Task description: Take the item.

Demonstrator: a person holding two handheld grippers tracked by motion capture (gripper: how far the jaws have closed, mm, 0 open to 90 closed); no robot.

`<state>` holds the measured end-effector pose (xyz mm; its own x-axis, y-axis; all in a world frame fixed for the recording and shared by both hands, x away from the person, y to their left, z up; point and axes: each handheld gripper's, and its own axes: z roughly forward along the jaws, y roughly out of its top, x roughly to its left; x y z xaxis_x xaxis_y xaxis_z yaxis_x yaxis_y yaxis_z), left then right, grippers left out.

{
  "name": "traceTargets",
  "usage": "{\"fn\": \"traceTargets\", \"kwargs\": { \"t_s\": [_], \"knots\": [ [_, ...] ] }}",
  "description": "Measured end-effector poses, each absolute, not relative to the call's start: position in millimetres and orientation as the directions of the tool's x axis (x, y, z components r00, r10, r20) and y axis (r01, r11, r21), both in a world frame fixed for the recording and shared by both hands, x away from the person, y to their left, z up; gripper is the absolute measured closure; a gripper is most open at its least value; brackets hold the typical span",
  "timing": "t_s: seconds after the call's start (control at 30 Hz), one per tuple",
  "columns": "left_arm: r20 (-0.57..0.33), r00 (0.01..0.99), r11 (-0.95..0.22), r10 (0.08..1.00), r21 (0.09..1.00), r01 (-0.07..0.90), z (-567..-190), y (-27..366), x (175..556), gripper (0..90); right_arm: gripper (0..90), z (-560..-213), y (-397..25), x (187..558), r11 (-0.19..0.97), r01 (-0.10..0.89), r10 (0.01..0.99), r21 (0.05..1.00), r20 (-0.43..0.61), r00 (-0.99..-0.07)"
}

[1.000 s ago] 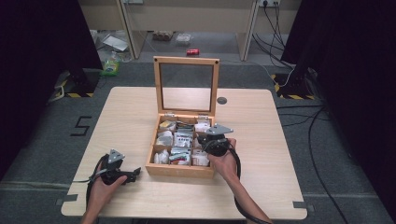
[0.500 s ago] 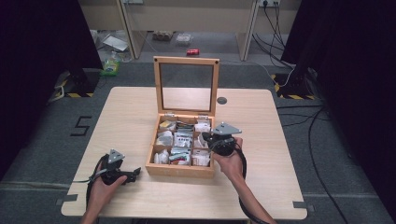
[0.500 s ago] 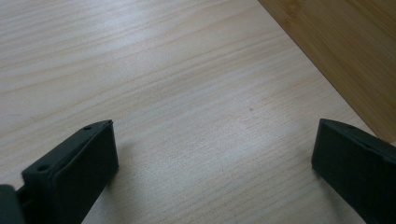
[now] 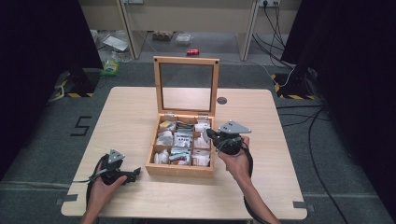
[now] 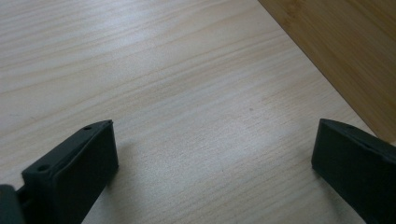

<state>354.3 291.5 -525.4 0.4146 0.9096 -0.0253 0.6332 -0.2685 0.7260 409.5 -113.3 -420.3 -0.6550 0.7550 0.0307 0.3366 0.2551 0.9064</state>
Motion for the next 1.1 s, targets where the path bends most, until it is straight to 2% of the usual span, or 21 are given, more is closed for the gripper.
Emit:
{"fn": "traceTargets", "kwargs": {
  "t_s": [0.67, 1.1],
  "knots": [
    [-0.024, 0.415, -0.270, 0.909, 0.725, 0.633, -525, 292, 354, 0.0, 90.0, -403, -140, 404, 0.180, 0.327, 0.783, 0.928, 0.066, -0.619],
    [-0.024, 0.415, -0.270, 0.910, 0.725, 0.634, -525, 292, 354, 0.0, 90.0, -404, -156, 406, 0.161, 0.337, 0.811, 0.928, 0.070, -0.580]
  ]
}}
